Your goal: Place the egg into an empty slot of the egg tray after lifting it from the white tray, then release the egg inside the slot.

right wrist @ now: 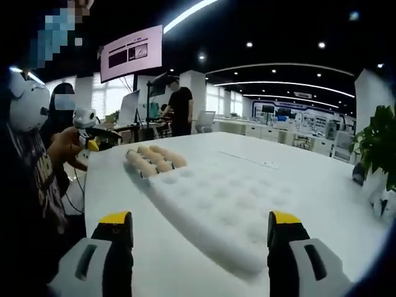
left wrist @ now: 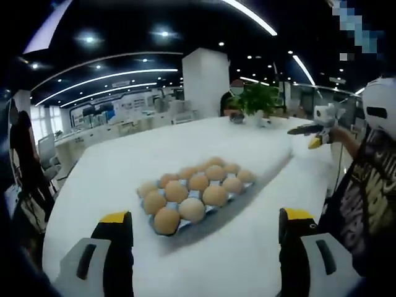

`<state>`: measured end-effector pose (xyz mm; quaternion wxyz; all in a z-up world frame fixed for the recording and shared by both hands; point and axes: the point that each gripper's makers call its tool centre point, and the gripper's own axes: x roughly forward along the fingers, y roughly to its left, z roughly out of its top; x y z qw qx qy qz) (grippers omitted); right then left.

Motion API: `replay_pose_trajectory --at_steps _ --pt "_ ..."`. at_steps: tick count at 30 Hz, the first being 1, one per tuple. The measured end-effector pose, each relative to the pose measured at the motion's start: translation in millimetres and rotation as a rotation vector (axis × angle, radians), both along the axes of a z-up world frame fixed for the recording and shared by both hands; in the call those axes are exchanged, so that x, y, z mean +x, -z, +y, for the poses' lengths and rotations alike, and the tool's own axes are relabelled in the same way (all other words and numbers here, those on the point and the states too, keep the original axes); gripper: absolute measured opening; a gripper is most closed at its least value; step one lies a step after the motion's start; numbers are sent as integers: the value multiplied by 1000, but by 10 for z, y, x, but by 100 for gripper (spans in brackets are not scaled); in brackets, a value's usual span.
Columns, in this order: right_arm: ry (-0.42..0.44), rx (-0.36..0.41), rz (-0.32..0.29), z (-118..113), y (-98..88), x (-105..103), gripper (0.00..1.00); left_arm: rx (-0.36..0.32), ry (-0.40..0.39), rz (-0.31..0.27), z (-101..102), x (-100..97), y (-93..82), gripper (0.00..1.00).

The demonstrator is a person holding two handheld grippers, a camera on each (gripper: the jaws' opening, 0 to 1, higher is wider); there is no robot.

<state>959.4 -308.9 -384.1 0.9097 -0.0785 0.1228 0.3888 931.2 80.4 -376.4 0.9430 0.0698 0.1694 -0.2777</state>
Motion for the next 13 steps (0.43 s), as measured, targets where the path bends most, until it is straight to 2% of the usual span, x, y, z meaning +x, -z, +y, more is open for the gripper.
replay_pose_trajectory --at_steps 7,13 --pt "-17 -20 -6 26 17 -60 99 -4 -40 5 124 -125 12 100" --pt "3 -25 -7 36 13 -29 100 -18 -41 -7 122 -154 29 100"
